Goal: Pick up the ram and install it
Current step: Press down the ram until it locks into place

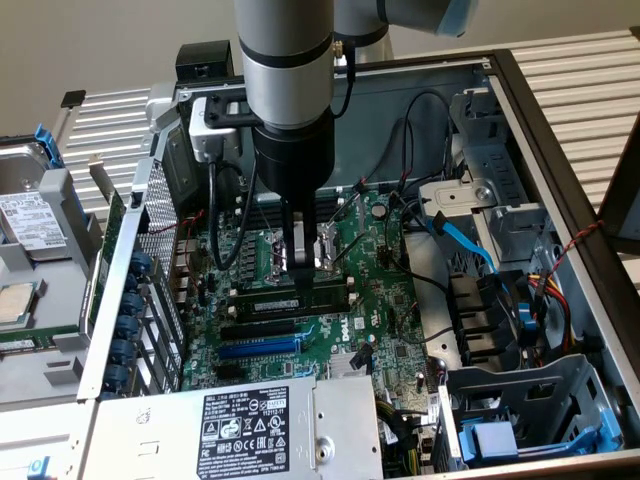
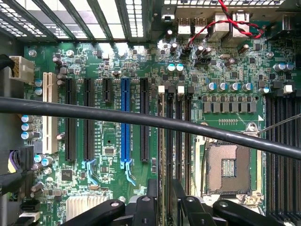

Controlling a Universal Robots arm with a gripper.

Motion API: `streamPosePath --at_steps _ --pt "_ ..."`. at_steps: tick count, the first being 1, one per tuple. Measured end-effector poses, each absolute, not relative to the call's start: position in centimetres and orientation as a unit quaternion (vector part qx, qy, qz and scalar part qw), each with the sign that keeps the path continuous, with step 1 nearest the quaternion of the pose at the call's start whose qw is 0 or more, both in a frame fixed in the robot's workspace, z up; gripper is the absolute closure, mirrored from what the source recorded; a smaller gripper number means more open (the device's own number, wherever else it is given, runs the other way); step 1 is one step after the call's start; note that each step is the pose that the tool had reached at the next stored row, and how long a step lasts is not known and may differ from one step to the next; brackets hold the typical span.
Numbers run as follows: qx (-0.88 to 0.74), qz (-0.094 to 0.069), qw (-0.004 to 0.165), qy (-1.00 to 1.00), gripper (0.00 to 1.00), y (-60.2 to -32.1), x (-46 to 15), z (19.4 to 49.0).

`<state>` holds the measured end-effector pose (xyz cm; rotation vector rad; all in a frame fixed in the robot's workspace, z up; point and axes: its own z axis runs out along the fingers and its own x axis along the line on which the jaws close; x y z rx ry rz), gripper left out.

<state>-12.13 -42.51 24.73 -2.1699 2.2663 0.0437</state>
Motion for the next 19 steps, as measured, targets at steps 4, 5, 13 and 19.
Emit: streamPosePath --at_steps 4,5,13,19 --pt "-0.692 0.014 0.002 0.722 0.73 -42.51 -12.13 24.72" --pt "-0.692 0.014 0.002 0.722 0.73 -42.51 -12.13 24.72" --pt "-0.692 0.014 0.002 0.722 0.82 -42.51 -12.13 24.73" --pt "-0.692 0.014 0.002 0.722 0.89 -42.51 -12.14 24.72"
